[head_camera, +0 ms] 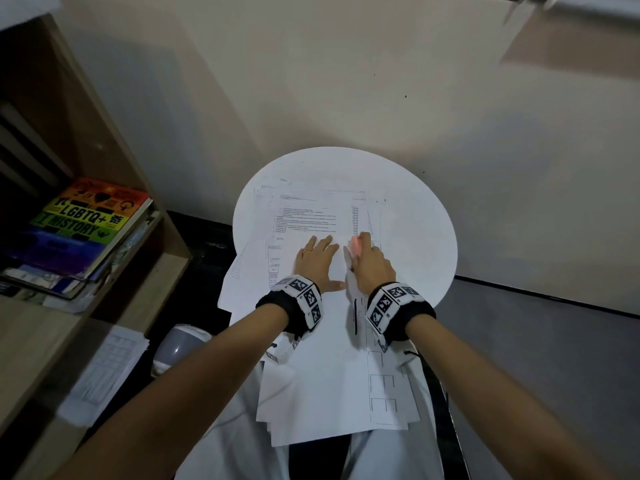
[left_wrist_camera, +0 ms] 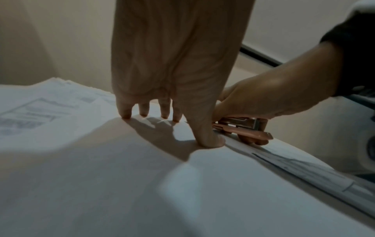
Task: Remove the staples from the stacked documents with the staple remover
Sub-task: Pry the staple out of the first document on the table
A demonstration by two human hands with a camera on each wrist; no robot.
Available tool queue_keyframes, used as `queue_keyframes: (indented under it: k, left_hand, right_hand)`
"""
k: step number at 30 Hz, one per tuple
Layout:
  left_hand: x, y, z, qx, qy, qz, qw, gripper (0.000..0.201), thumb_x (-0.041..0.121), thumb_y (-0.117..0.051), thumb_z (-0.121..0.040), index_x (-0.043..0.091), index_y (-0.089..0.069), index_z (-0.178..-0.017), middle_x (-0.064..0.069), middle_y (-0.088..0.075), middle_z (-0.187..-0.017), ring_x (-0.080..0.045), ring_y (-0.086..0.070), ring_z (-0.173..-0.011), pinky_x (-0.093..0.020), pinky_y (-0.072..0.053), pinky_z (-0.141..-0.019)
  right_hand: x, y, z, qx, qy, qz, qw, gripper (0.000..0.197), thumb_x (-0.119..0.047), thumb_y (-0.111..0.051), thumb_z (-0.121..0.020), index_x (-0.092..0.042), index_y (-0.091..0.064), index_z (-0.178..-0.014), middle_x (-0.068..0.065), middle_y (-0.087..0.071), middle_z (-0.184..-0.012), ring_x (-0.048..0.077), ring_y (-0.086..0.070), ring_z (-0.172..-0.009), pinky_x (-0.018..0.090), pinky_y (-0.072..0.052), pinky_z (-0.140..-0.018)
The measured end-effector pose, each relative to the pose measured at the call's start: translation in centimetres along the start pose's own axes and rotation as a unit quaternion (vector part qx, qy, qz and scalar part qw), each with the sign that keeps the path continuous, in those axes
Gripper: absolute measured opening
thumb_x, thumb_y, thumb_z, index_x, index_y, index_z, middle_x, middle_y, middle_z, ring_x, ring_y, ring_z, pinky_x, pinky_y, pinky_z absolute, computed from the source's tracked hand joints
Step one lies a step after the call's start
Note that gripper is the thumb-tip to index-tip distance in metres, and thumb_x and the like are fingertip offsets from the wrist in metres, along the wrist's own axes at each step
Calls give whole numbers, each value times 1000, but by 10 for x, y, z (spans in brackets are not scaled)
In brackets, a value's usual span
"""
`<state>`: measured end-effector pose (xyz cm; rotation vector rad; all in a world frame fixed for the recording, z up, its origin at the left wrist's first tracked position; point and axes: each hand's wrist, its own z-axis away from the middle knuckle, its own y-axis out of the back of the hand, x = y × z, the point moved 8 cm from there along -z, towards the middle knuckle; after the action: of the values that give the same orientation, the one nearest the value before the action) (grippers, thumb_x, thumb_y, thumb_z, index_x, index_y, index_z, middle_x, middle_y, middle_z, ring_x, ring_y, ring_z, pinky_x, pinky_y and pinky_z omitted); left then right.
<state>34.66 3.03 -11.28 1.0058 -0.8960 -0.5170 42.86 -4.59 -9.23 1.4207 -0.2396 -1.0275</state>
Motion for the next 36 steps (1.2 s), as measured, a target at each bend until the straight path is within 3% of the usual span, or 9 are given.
queue_keyframes:
  k: [13, 15, 18, 20, 24, 27, 31, 36]
  left_hand:
    - [-2, 1, -3, 4, -3, -15, 1000, 89, 45, -70, -79, 18, -23, -149, 1, -9, -160, -27, -4, -148, -46, -16, -117]
    - [-3, 0, -3, 4, 0, -19, 1000, 89, 46, -69, -79, 18, -22, -149, 2, -9, -160, -27, -4, -148, -46, -16, -117]
    - [-2, 0, -3, 0, 1, -25, 1000, 89, 47, -69, -79, 19, -21, -149, 1, -8, -160, -27, -3, -148, -46, -16, -118]
    - [-2, 0, -4, -3, 1, -28, 1000, 89, 47, -69, -80, 19, -20, -149, 2, -8, -160, -27, -3, -148, -46, -16, -118]
    - [-2, -1, -5, -7, 3, -37, 999, 90, 48, -68, -79, 20, -19, -149, 2, -8, -160, -27, -3, -148, -45, -16, -118]
    - [-3, -2, -8, -14, 8, -51, 999, 91, 50, -68, -79, 26, -17, -150, 3, -7, -160, -28, -3, -148, -45, -16, -118]
    - [-5, -1, -10, -30, 7, -71, 997, 92, 53, -67, -78, 29, -15, -150, 4, -7, -159, -28, -4, -147, -45, -18, -117]
    - [-7, 0, -11, -36, -1, -96, 995, 92, 57, -66, -77, 31, -15, -149, 4, -7, -158, -30, -7, -146, -45, -22, -114]
  right_hand:
    - [-2, -7, -21, 26, -20, 25, 999, 47, -43, -30, -101, -14, -29, -138, 18, -52, -117, 36, -58, -100, 36, -34, -69]
    - [-5, -6, -21, 34, -10, 50, 998, 46, -39, -30, -102, -16, -27, -142, 17, -51, -118, 36, -59, -98, 36, -35, -69]
    - [-11, -3, -21, 49, 28, 120, 991, 45, -18, -30, -102, -19, -23, -146, 14, -49, -120, 35, -63, -92, 34, -36, -64]
    - [-12, -2, -24, 42, 36, 133, 990, 48, -15, -31, -102, -20, -20, -149, 14, -48, -123, 35, -63, -93, 35, -39, -65]
    - [-4, -5, -30, 17, -17, 29, 999, 48, -33, -34, -101, -13, -23, -143, 19, -52, -123, 37, -56, -107, 38, -40, -76]
    - [-6, -4, -29, 36, -2, 21, 999, 46, -37, -33, -101, -16, -26, -141, 18, -54, -119, 38, -58, -103, 39, -40, -76]
    - [-6, 2, -24, 52, 46, 38, 997, 43, -28, -39, -99, -25, -29, -141, 11, -53, -120, 36, -60, -95, 36, -41, -72]
    - [-5, 8, -28, 52, 38, 15, 998, 44, -43, -36, -98, -18, -34, -134, 15, -61, -108, 37, -60, -91, 37, -41, -70]
